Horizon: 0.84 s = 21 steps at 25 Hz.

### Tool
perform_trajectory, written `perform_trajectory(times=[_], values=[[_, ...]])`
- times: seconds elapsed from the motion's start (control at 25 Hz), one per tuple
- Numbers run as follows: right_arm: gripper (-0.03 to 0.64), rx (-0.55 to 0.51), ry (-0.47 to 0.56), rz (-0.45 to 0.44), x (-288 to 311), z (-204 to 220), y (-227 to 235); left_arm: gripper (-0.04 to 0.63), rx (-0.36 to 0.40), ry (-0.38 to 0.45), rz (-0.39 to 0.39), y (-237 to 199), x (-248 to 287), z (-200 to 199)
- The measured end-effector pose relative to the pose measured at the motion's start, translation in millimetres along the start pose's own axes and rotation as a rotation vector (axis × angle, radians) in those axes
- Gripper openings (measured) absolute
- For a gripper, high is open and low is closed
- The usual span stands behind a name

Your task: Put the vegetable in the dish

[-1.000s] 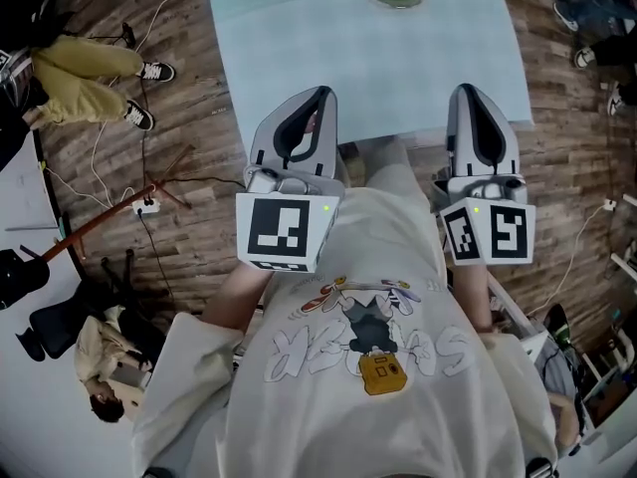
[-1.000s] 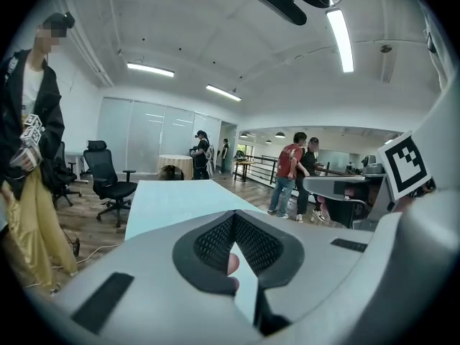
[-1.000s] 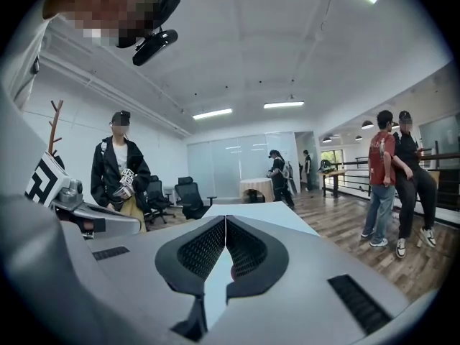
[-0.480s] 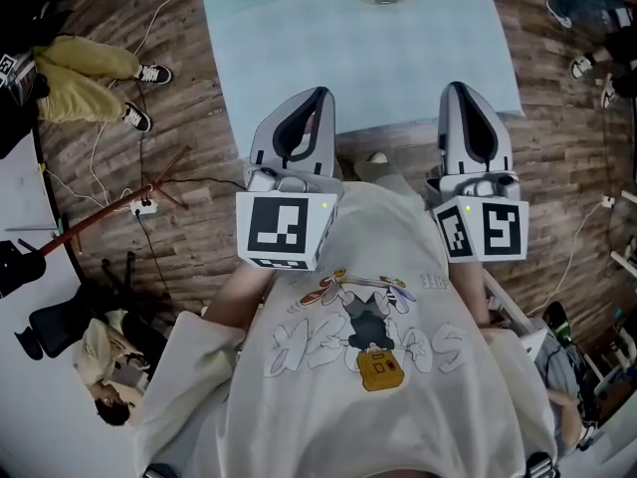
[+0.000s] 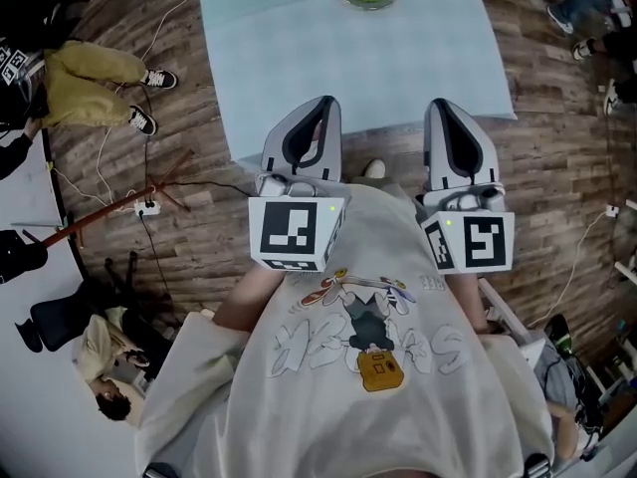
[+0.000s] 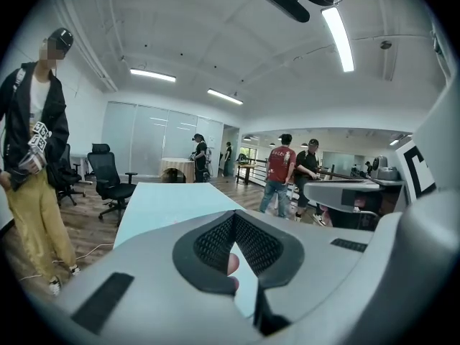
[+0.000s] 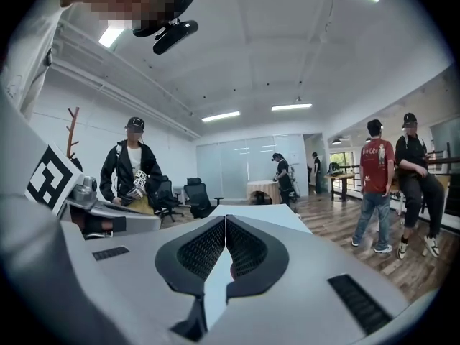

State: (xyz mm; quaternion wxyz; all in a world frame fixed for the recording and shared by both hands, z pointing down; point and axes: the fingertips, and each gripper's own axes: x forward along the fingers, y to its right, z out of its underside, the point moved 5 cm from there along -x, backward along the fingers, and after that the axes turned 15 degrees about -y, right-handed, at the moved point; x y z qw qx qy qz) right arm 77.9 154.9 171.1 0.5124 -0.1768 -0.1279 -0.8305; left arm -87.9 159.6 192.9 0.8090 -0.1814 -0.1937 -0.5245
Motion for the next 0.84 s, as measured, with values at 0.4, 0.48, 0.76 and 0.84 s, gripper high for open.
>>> perform_trajectory(times=[0.4,0.48,0.76,0.84], values=[[0.023,0.022,-0.019,-0.024,-1.0,8.4,10.6,0.007,0.003,-0.027,0.003,14.0,6.1,3.4],[0.023,0.022,-0.016,-0.023,0.4,7.6,12.5,0.007,0.007,-0.027,0.008,14.8,8.1,3.3],[0.023,0.021,0.005,0.008,0.8,0.7,9.7,0.006,0.015,-0.014,0.028,11.8,11.0,-2.1],[0.023,0.022,0.003,0.007,0.4,0.1,8.0,0.007,0.020,-0.014,0.035,12.8,10.8,-2.8]])
